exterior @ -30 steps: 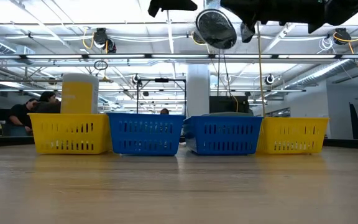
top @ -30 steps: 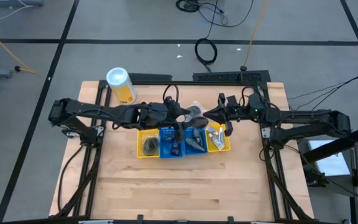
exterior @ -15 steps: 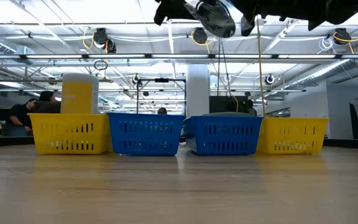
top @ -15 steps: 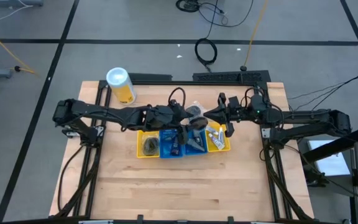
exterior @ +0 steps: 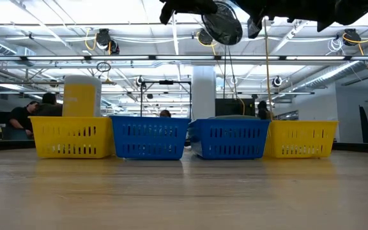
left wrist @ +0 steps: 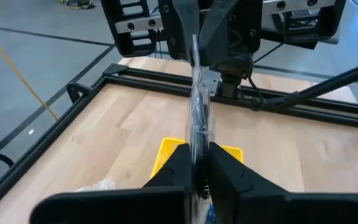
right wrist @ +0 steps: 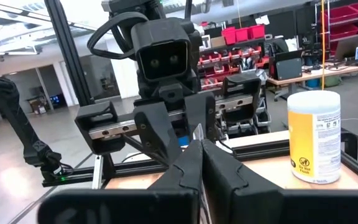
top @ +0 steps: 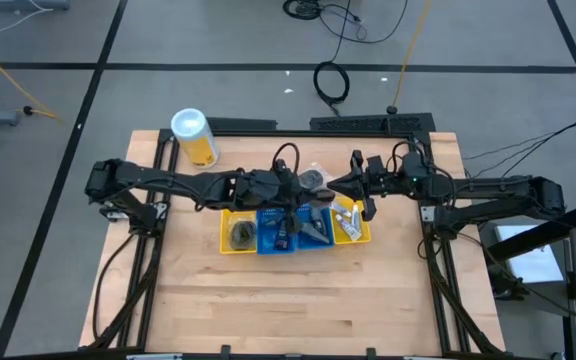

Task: Pick & Place Travel size toiletries
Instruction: Put the hairbrush into the left yellow bin

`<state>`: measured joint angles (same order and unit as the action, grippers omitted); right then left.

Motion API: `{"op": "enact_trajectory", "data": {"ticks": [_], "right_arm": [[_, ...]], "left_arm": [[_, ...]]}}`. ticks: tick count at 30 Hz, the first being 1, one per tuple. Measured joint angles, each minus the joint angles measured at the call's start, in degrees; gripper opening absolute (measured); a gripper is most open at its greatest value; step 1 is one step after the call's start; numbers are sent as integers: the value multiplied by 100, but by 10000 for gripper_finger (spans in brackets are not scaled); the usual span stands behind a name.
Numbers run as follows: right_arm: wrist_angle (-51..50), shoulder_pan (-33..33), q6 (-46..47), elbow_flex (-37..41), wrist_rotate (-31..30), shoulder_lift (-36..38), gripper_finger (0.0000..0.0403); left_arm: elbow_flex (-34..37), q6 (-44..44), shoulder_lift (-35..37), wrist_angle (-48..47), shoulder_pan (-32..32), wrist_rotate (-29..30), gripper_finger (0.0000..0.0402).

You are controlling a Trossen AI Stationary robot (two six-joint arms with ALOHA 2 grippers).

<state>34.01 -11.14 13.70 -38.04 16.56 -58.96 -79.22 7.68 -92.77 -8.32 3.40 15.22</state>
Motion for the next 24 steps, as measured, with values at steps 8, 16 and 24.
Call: {"op": "enact_trajectory", "data": {"ticks": [8, 16, 24], "right_arm": [[-23, -2, -161, 0, 160, 0, 0], [-340, -71, -178, -4, 174, 6, 18], [-649, -162, -156, -4, 164, 4, 78]], "left_arm": [[0, 16, 0, -91, 14, 115, 9], [0, 288, 31, -771, 87, 335, 4], [0, 1066, 48, -1809, 265, 714, 1]]}}
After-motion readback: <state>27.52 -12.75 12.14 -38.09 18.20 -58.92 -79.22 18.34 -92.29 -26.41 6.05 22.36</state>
